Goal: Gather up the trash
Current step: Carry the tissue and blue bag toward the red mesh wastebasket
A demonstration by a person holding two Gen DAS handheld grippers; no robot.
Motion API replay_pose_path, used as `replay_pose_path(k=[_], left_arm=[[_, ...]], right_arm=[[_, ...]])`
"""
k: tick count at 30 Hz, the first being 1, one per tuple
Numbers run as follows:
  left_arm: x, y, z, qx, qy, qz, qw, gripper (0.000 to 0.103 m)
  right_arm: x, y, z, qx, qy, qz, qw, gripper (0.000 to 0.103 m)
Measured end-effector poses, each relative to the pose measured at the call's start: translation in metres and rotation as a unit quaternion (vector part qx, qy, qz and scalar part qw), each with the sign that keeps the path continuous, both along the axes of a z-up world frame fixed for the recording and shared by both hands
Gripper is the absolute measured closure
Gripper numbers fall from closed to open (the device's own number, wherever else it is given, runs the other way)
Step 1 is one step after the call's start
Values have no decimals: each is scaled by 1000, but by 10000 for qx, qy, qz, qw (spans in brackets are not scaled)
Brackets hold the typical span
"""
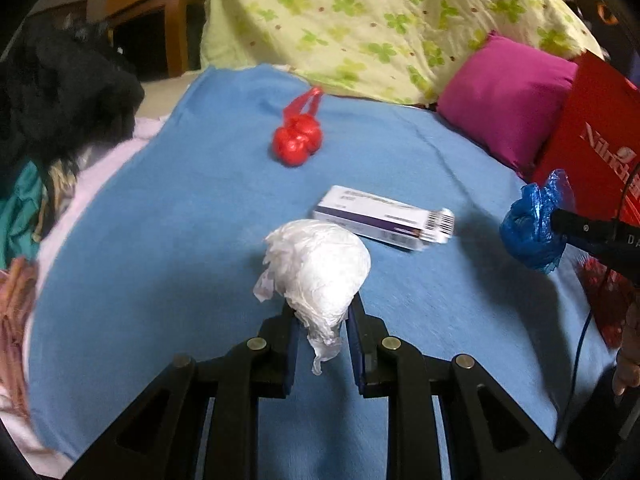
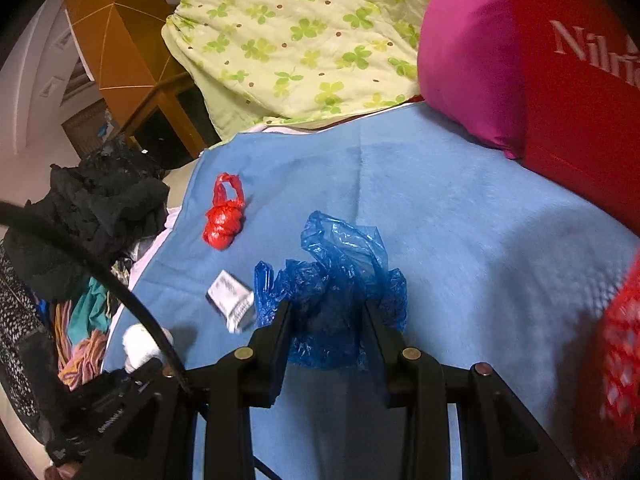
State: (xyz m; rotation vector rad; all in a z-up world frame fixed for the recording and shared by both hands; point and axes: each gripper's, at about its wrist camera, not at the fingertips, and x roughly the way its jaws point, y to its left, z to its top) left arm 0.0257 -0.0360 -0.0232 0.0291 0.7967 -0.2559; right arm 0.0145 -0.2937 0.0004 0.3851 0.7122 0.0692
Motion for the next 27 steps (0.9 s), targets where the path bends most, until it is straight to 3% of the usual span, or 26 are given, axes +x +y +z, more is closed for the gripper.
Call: replay_pose_path(k=[8,18,23,27], left_arm=[[-48,-18,47,510,-521,-58,9973,80],[-88,-37,92,811,-987,-65,9918,80],[-99,-38,106,807,-1131,-33,9903,80],[-96,-38,94,726,-1094,-80,9913,80]], right_arm=[[-63,9,24,-180,-378,122,9991,67],[-118,24,88,-529,-1073,163,9927,67],[-129,27,89,-499,-1064,189,9929,67],[-112,30,64,-530,-709,251,9958,67]])
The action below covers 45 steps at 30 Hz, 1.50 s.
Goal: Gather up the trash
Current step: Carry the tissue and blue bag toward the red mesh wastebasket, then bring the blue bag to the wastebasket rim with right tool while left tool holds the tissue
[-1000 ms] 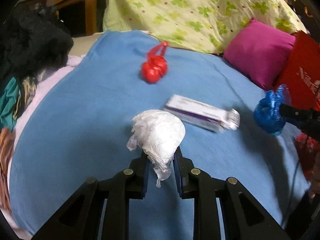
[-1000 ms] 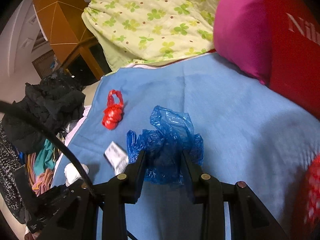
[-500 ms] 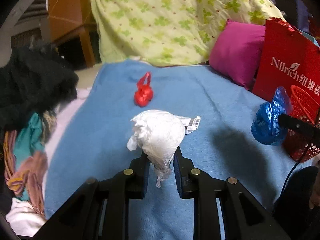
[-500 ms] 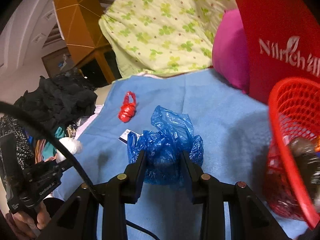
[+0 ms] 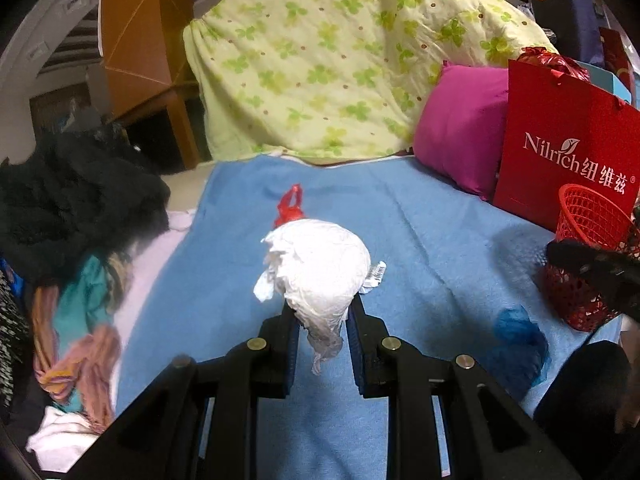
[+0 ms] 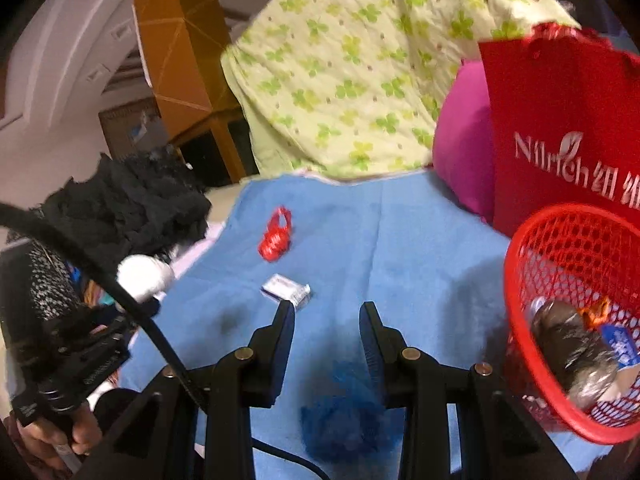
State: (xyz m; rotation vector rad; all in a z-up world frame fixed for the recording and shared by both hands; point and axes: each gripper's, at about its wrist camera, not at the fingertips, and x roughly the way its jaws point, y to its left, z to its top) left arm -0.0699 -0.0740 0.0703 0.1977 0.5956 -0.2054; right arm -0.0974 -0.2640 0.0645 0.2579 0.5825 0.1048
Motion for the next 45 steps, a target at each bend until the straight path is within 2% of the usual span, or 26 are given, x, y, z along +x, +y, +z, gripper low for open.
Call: replay_pose_path(k=[2,4,6,8,10,15,20,24,26,27,29,31,33,39,42,45], left_arm=[[7,5,-14,-71,275,53,9996,80],[12,13,-29,-144,517,111,9985,80],[15,21,-40,-94,654,213,9976,80],[18,26,-44,-114,705,270,9971,80],[20,31,-45,-136,711,320,9969,80],[19,35,-45,-210,695,333,9968,80],[13,33,-43,-189,624,285,9975,80],[12,31,-44,-236,662,242,9972,80],[12,31,-44,-227,671,219,9972,80],[11,31,-43,-217,666,209,9973,80],[10,31,-42,-196,629,178,9977,80],[10,32,-42,-211,607,178,9978,80],[13,32,-44,-259,684,173,9972,80],[12,28,-44,-214,670,105,9975,80],[11,27,-43,-215,654,73,9976,80],[11,28,-43,-229,643,77,9976,80]], right_arm=[[10,-4,-24,85,327,24,9994,67],[17,-13,-55,589,820,27,9949,66],[20,-18,-70,881,1097,19,9901,66],[20,-20,-75,930,1165,31,9888,62],[16,-17,-74,768,1171,7,9901,30],[1,-15,-69,571,1196,100,9911,30],[-25,-15,-62,143,1082,-46,9940,30],[-24,-7,-89,-392,1523,-172,9874,30],[-21,-3,-103,-732,1580,-242,9844,31],[-20,-3,-108,-810,1601,-272,9834,35],[-20,-9,-108,-621,1592,-282,9849,35],[-23,-17,-98,-416,1347,-273,9896,35],[-25,-20,-94,-465,1315,-281,9898,35],[-31,-39,-79,75,1240,-285,9918,35],[-30,-37,-73,106,1430,-125,9896,35],[-30,-29,-75,-56,1823,171,9831,35]])
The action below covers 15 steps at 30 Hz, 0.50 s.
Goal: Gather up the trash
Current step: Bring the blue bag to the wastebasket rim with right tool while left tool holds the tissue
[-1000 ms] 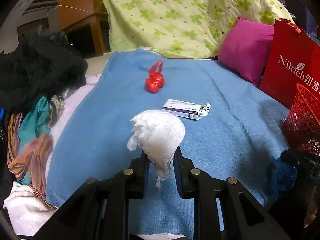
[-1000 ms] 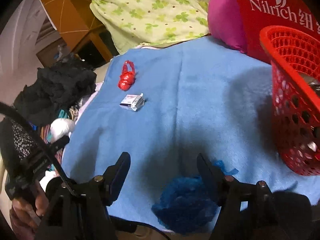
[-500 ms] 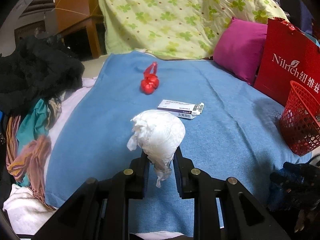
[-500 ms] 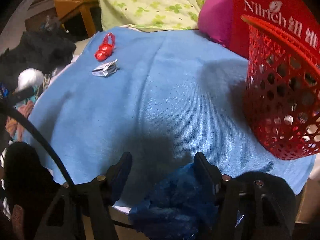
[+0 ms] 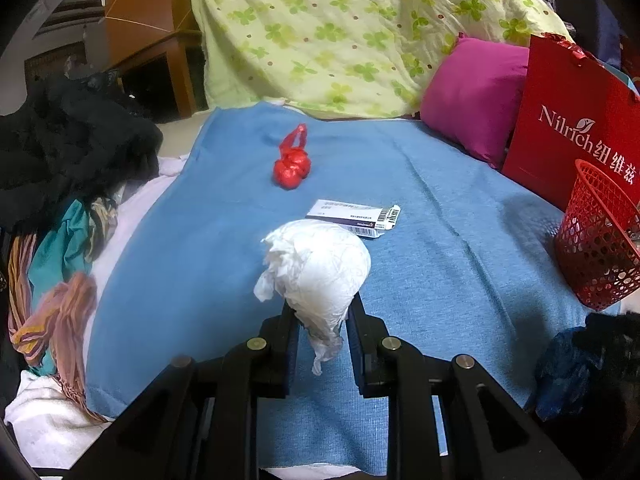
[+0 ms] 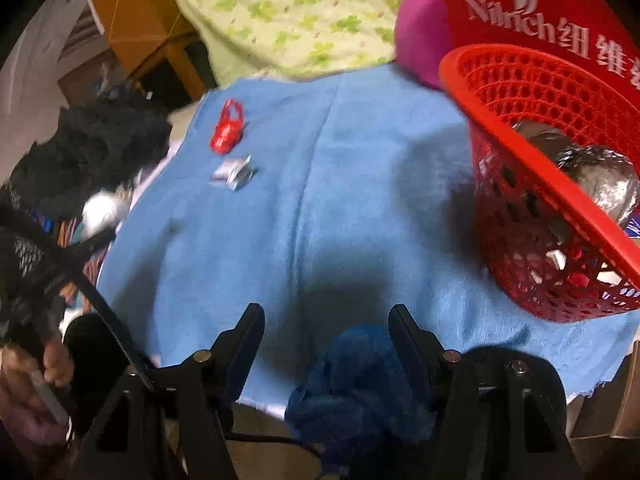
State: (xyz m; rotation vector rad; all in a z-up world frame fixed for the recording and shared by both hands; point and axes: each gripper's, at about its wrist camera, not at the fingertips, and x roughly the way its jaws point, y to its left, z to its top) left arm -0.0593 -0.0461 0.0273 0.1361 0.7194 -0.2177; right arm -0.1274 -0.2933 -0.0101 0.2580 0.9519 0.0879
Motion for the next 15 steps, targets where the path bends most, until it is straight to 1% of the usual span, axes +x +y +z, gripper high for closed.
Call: replay_pose_path(k=[3,5,6,8,9,13,15], left_arm=[[1,1,-1,-31,29,2,10000,80],[1,1,-2,-48,57,-1,10000,80],[1,2,-2,-46,54,-4,10000,80],[1,2,-1,-30,26,6,10000,80],[1,3,-1,-32,14,21,10000,80],[2,5,0,-88,6,77,9999,80],[1,5,0,-109,23,72,9999,80]], right_arm=[[3,11,-15,-331,409,257,9983,35],[7,15,-32,-681,628,187,9955,35],[9,17,-39,-734,720,197,9945,35],[11,19,-49,-697,784,268,9941,48],[12,21,-50,-802,746,276,9936,61],[11,23,-45,-853,659,374,9935,69],[6,23,-39,-872,550,396,9939,70]])
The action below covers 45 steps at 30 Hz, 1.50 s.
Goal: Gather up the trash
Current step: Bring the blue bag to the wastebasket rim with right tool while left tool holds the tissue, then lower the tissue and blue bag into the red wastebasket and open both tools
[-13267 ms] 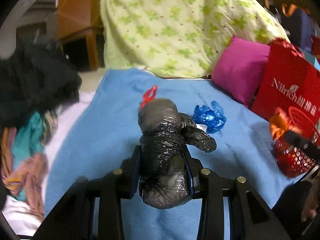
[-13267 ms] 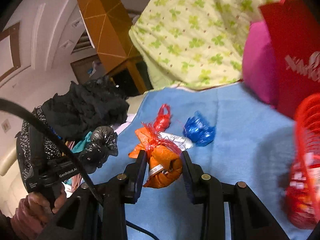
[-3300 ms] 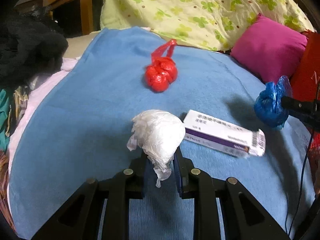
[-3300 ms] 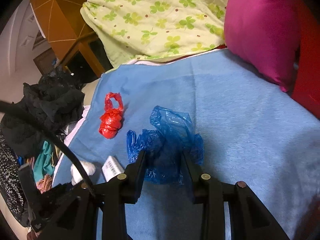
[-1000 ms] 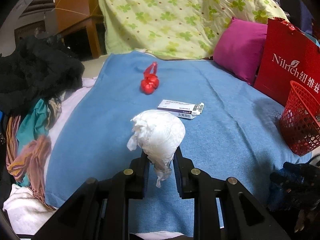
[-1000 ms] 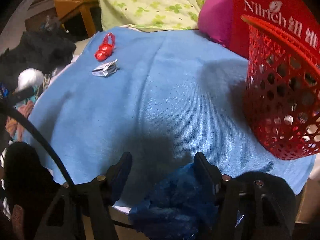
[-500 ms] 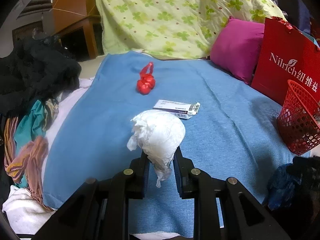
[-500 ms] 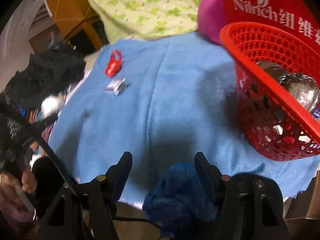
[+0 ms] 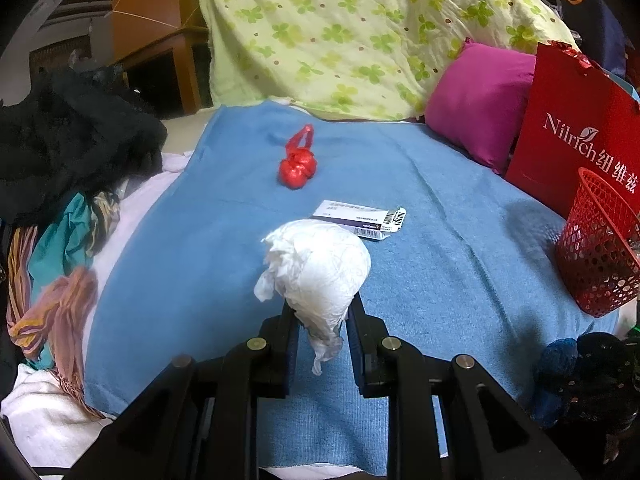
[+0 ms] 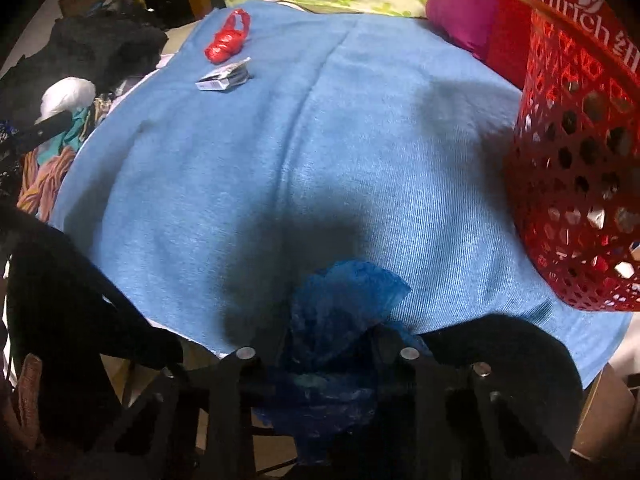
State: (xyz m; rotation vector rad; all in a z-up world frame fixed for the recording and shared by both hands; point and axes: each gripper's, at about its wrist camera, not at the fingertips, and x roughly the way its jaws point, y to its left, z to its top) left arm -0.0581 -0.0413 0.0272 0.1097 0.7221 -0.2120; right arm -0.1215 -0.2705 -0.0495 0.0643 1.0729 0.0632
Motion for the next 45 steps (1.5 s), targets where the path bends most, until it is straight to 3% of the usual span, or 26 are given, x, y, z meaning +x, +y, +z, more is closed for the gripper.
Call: replay_pose_path(k=[8,16,28,45], left_arm=[[-11,-7,13,6,-158,-159,9997,80],[-28,-18,38,16,-439,-295,9986,80],[-57,-41,75,276,-920,-433,9944,80],[-75,-90,92,526,-1068,-875,9890,80]], right_arm=[[-14,-6,58,354,-1032,-69,9940,70],[-39,-3,114,524,-2040,-153,9774,70],[-80,-15,157,988,-3440,-395,9329,70],[-107,-44,168,1001,-3843,-700,9151,70]])
